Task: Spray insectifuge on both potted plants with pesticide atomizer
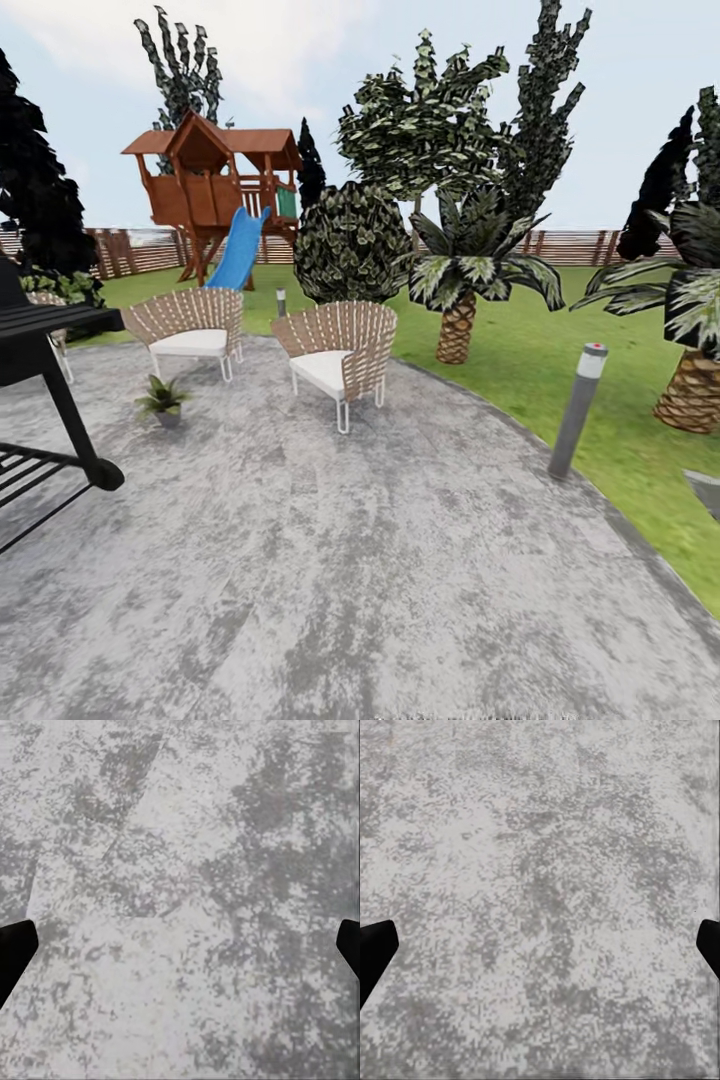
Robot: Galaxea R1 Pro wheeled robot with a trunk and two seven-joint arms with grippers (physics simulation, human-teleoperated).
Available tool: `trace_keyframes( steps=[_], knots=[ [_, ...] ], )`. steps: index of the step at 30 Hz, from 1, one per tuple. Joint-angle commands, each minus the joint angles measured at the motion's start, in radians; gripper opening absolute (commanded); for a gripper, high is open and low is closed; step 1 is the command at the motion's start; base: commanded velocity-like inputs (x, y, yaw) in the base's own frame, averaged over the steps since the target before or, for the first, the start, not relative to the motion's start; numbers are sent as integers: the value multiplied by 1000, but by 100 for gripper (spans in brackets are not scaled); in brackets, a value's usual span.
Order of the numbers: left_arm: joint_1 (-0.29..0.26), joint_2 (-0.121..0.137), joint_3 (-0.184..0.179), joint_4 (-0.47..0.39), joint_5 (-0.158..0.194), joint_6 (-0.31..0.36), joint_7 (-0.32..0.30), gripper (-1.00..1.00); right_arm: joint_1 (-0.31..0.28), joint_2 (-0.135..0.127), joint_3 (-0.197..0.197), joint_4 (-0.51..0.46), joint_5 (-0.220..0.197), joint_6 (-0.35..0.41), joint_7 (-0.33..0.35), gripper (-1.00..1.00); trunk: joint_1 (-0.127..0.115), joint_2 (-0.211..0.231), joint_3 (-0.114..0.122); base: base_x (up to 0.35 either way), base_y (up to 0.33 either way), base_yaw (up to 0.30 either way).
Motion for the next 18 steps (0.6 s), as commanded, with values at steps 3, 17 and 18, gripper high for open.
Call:
trace_keyframes(
  steps=[3,17,18],
  knots=[
    [0,0,1,0,0,-3,0,100,-1,0,-1,1,0,-3,0,100,12,-22,-10,0,0,-299],
    [0,0,1,0,0,-3,0,100,-1,1,0,2,0,-3,3,100,65,-120,-58,0,0,-298],
    [0,0,1,0,0,-3,0,100,-1,2,0,2,0,-3,3,100,69,-127,-62,0,0,-293]
  ],
)
